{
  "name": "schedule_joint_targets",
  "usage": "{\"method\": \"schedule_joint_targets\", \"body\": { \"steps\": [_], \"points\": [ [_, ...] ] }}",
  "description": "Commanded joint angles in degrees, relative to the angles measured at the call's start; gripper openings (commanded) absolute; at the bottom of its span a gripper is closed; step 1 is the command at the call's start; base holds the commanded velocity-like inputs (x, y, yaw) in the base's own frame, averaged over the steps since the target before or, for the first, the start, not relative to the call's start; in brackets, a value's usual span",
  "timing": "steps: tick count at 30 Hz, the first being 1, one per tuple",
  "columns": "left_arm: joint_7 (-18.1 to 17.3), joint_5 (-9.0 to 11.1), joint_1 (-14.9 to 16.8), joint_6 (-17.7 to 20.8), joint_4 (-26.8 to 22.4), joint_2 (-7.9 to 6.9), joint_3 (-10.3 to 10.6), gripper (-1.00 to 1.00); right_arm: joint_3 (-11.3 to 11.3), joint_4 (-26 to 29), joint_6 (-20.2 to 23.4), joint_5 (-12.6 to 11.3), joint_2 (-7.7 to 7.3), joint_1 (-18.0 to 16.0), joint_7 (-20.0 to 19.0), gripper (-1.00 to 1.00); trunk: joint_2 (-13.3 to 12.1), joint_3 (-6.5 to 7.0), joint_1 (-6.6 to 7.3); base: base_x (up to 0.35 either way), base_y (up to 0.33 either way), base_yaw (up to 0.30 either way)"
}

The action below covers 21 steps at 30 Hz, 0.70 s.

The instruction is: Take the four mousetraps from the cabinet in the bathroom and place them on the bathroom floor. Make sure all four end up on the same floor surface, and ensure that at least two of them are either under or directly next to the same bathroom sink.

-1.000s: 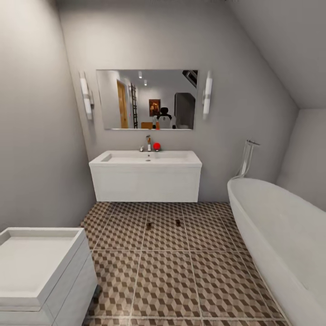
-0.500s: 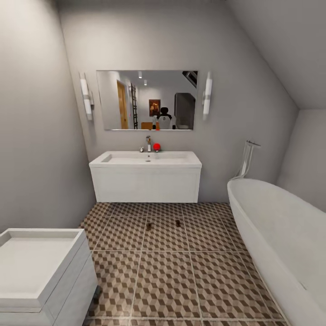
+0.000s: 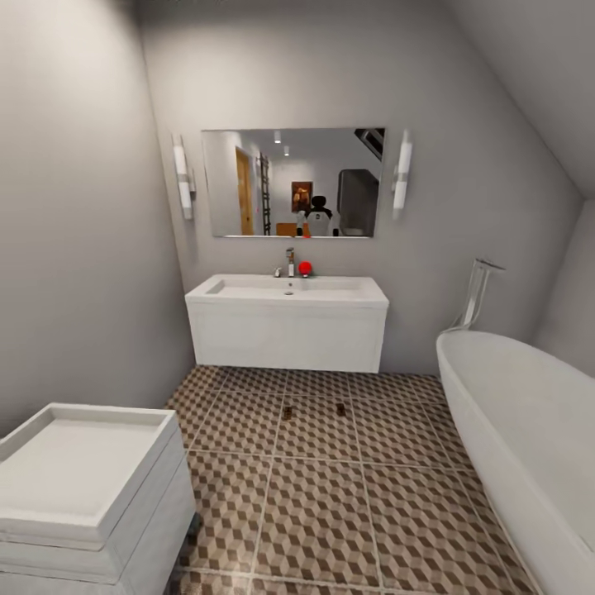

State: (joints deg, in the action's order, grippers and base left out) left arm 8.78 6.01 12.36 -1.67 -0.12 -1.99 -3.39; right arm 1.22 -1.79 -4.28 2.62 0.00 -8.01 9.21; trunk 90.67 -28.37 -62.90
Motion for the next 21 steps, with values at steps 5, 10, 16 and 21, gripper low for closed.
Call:
{"method": "schedule_joint_targets", "body": {
  "steps": [5,10,16,21],
  "points": [
    [0.0,0.4,0.0,-0.1,0.0,0.08,-0.3,1.00,0.1,-0.2,-0.3,0.3,0.00,-0.1,0.2,1.00,0.0,-0.06,0.00,0.000,0.000,0.268],
    [0.0,0.3,0.0,-0.1,0.0,0.09,-0.3,1.00,0.1,-0.2,-0.2,0.3,0.00,-0.1,0.2,1.00,0.0,-0.06,0.00,0.000,0.000,0.276],
    [0.1,0.1,0.0,-0.1,-0.2,-0.06,-0.3,1.00,0.1,-0.1,-0.2,0.3,-0.03,-0.1,0.2,1.00,0.0,-0.06,0.00,0.000,0.000,0.279],
    [0.1,0.1,0.0,-0.1,-0.3,-0.22,-0.2,1.00,0.1,-0.1,-0.2,0.3,-0.02,-0.1,0.2,1.00,0.0,-0.06,0.00,0.000,0.000,0.280]
  ]
}}
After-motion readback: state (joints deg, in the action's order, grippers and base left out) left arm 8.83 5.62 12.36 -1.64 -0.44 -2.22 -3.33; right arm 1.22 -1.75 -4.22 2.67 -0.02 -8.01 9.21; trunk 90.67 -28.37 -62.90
